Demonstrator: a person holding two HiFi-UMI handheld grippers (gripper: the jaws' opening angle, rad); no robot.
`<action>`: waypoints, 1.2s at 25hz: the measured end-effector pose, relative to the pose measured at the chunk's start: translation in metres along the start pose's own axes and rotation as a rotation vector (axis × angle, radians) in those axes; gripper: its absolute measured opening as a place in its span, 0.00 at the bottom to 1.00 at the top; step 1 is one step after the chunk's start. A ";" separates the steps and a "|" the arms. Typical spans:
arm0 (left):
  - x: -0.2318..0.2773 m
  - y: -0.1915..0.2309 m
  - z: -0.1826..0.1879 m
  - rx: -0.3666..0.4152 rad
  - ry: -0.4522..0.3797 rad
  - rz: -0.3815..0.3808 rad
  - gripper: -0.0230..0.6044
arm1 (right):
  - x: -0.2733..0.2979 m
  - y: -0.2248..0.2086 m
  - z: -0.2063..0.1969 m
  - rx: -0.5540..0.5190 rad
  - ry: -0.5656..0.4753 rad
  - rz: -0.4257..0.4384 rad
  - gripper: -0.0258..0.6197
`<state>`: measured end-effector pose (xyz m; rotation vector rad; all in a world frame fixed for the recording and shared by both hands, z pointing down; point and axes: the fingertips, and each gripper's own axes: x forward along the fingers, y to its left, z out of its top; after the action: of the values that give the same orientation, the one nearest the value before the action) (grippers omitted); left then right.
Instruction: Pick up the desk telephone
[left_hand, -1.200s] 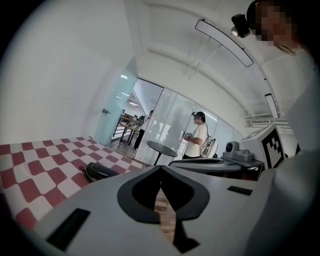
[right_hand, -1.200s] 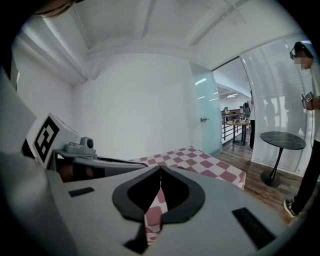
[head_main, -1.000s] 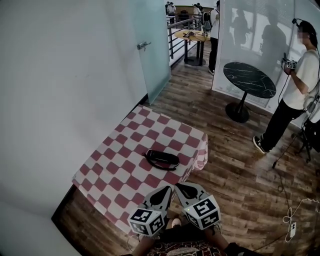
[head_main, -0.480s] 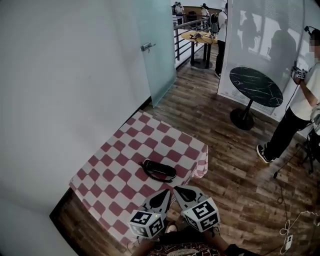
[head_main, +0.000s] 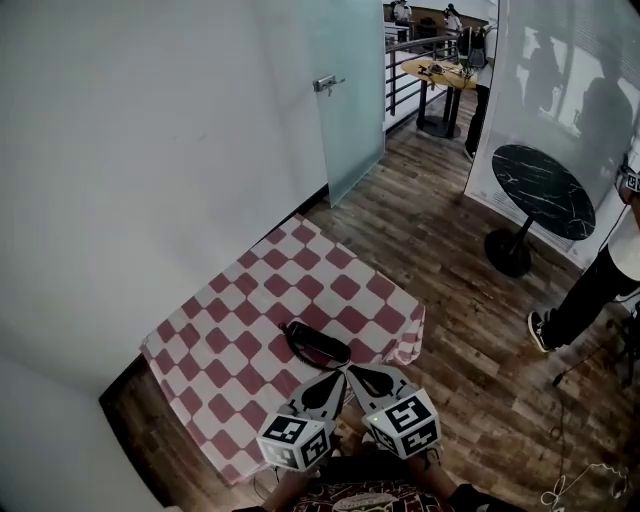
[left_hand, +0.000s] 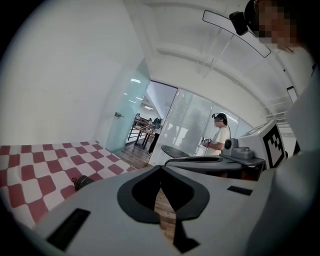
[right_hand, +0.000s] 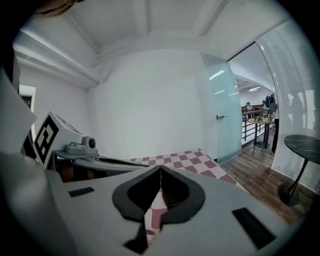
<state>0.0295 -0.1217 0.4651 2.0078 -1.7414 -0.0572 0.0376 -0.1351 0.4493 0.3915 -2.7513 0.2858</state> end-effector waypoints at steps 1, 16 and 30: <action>0.002 0.000 0.000 0.002 -0.004 0.016 0.05 | 0.001 -0.002 0.000 -0.005 0.002 0.015 0.07; 0.008 0.017 -0.001 -0.010 -0.026 0.173 0.05 | 0.023 -0.007 -0.007 -0.042 0.051 0.170 0.07; 0.023 0.072 0.022 -0.001 -0.037 0.191 0.05 | 0.079 -0.018 0.014 -0.054 0.064 0.169 0.07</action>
<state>-0.0395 -0.1555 0.4791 1.8413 -1.9472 -0.0335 -0.0327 -0.1735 0.4682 0.1335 -2.7259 0.2614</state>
